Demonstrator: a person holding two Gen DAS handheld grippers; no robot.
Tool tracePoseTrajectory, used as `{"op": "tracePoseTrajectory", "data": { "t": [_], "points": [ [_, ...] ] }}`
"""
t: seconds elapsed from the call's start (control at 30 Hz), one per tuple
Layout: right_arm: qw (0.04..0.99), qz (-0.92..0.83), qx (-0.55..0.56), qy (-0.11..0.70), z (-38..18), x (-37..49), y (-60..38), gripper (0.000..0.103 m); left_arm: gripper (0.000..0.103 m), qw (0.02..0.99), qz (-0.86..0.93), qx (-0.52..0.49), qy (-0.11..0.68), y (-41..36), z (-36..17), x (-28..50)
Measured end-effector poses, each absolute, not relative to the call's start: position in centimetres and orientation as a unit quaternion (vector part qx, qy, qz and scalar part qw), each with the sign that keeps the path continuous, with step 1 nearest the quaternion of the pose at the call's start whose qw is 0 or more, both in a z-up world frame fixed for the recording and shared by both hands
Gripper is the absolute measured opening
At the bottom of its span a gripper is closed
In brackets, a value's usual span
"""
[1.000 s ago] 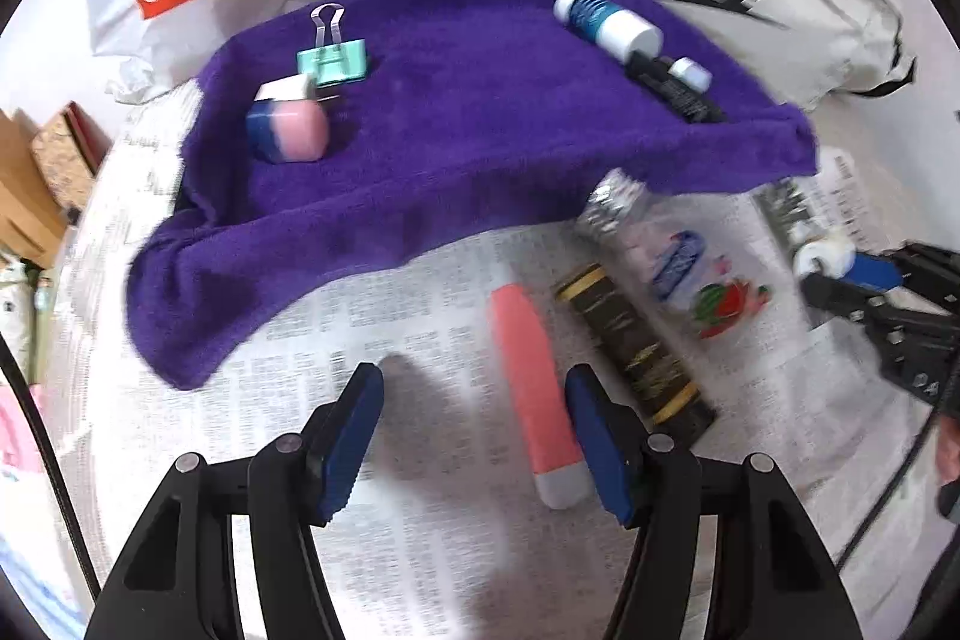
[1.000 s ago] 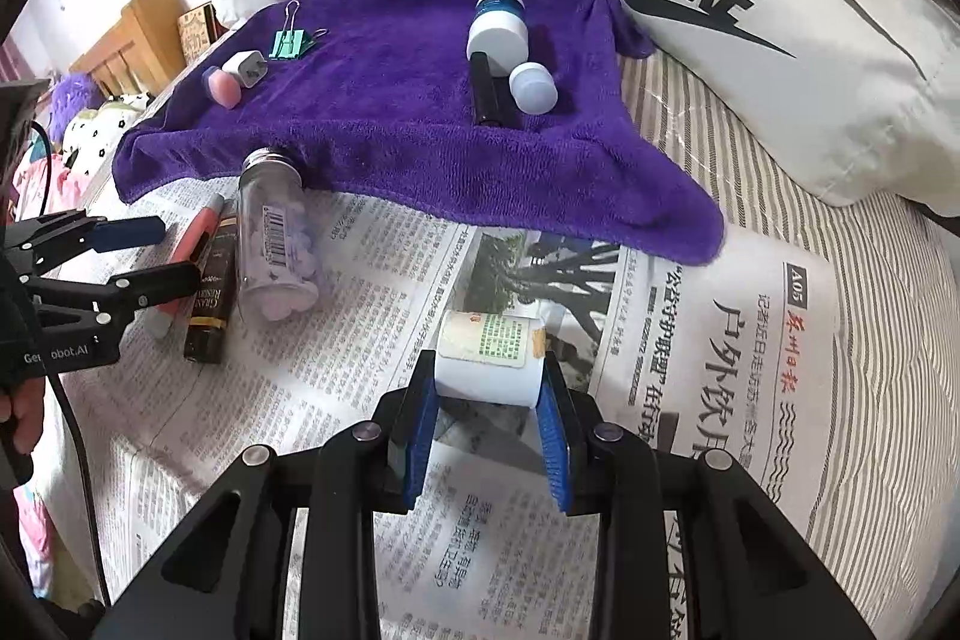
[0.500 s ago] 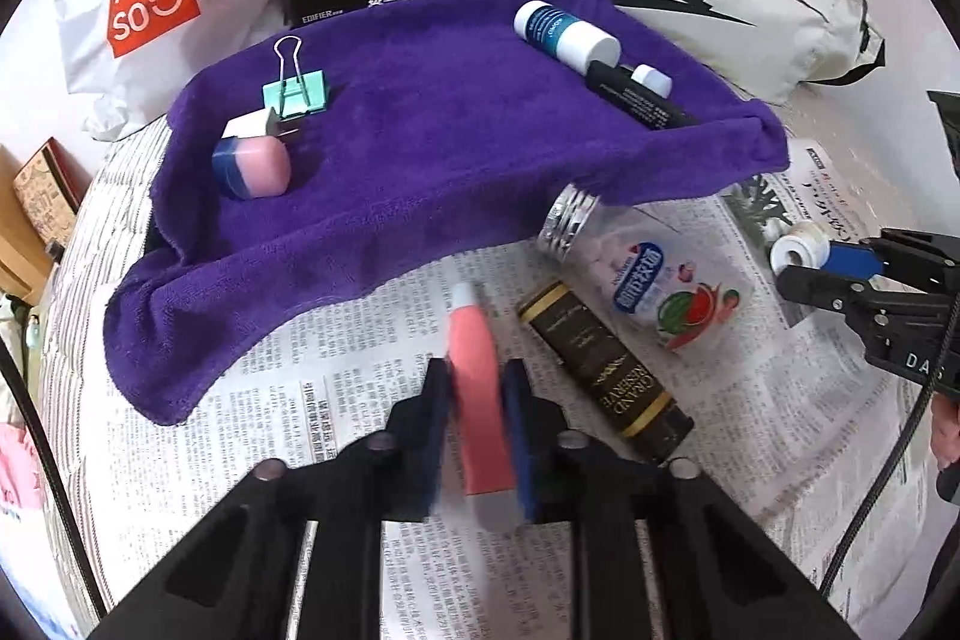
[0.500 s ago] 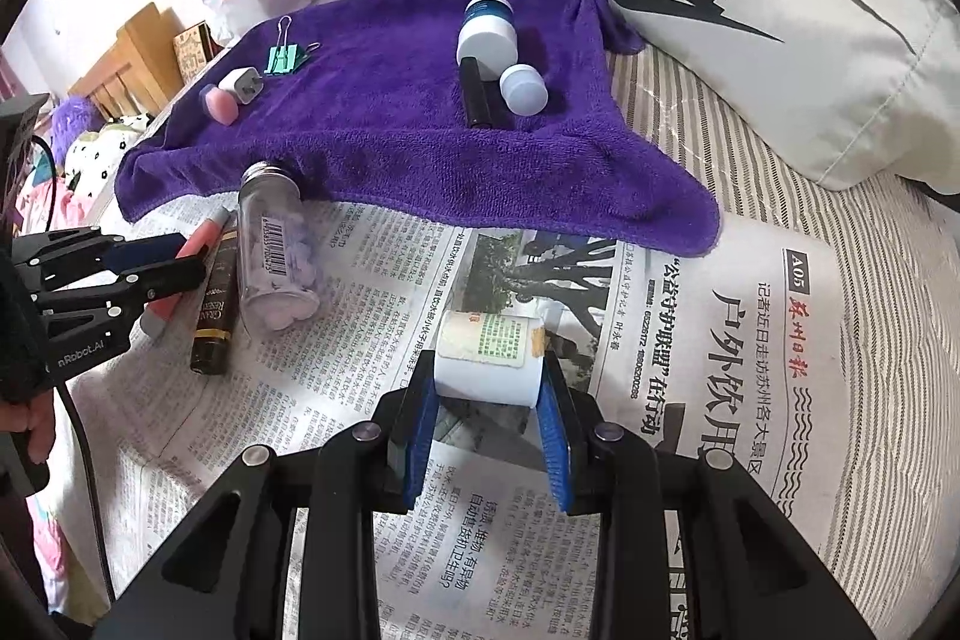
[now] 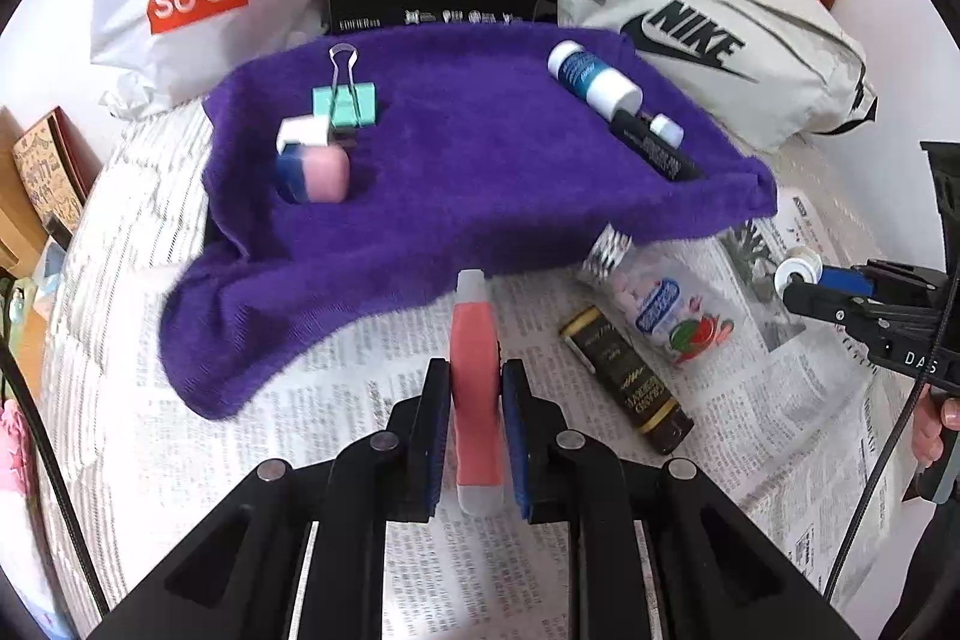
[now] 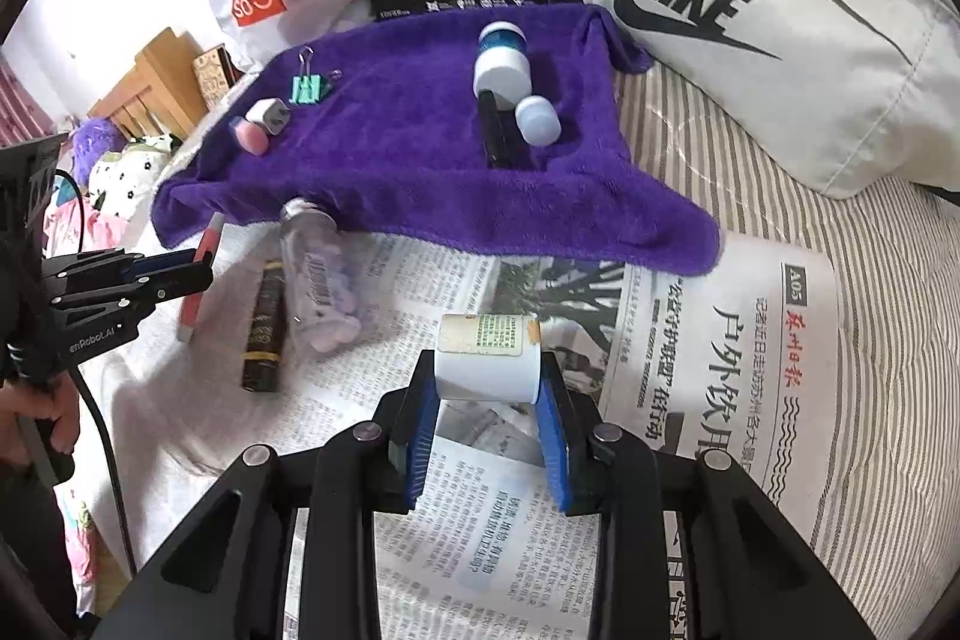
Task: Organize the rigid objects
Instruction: 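Carry the pink marker and white pill bottle onto the towel with both grippers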
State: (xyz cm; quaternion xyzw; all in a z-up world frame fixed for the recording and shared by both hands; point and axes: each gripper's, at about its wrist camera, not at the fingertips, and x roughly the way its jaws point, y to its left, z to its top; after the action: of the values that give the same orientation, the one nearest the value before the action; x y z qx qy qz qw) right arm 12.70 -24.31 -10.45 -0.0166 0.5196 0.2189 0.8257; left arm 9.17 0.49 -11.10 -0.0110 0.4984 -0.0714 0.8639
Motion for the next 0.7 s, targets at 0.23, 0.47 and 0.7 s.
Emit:
{"op": "tracePoseTrajectory", "data": {
  "t": [0.23,0.47,0.7],
  "points": [
    [0.826,0.226,-0.024,0.515,-9.2,13.4,-23.7,0.031,0.017,0.871,-0.066,-0.013,0.487,1.5,-9.6,10.1],
    [0.828,0.241,-0.030,0.505,-7.7,14.3,-22.5,0.031,0.017,0.875,-0.070,-0.008,0.479,1.6,-8.5,11.3],
    [0.829,0.248,-0.033,0.500,-7.0,16.1,-21.1,0.031,0.017,0.877,-0.077,-0.008,0.474,1.2,-7.6,12.6]
  ]
}}
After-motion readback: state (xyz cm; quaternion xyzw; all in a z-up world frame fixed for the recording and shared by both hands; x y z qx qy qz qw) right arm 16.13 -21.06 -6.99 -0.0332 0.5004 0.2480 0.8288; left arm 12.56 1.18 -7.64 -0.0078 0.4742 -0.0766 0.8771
